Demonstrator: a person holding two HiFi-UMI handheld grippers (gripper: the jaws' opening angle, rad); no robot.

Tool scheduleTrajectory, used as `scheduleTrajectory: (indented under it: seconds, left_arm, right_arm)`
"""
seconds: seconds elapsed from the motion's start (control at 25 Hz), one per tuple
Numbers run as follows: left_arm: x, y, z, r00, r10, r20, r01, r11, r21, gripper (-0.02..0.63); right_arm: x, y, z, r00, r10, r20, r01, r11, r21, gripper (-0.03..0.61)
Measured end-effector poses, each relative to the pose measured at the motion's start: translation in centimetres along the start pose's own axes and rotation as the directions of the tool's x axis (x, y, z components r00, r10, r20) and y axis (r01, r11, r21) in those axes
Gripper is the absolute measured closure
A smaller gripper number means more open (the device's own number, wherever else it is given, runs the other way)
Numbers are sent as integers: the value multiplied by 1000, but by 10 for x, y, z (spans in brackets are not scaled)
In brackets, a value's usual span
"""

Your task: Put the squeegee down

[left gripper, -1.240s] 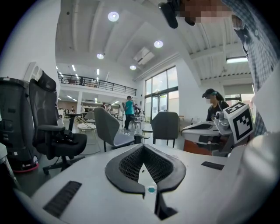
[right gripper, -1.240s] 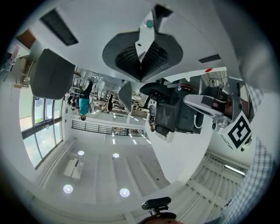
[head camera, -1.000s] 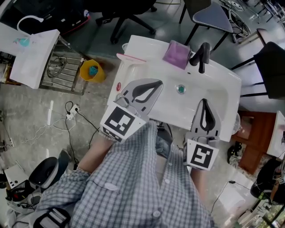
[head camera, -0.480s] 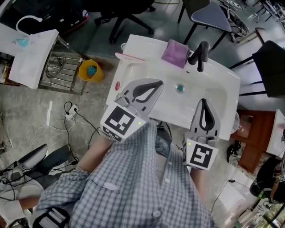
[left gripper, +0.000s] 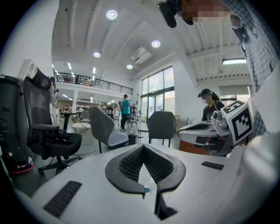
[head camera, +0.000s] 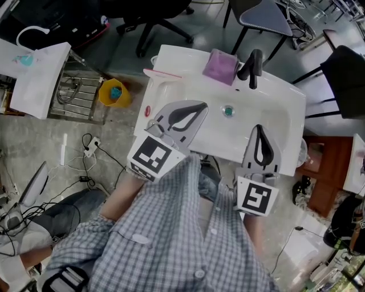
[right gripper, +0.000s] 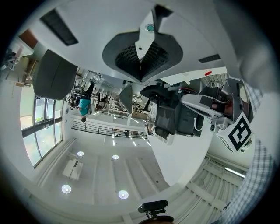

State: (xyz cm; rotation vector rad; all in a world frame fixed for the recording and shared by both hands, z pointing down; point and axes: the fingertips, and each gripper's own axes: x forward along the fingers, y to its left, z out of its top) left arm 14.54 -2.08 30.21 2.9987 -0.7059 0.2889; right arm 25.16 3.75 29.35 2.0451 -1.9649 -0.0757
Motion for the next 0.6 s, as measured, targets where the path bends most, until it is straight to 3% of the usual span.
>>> scheduleTrajectory:
  seconds: [0.6]
  left_arm:
    - [4,-1,-2,999,-25,-21,25,1000,14,607]
  right_arm:
    - [-4,-6,-4,999,-32,-14,32,999,20,569]
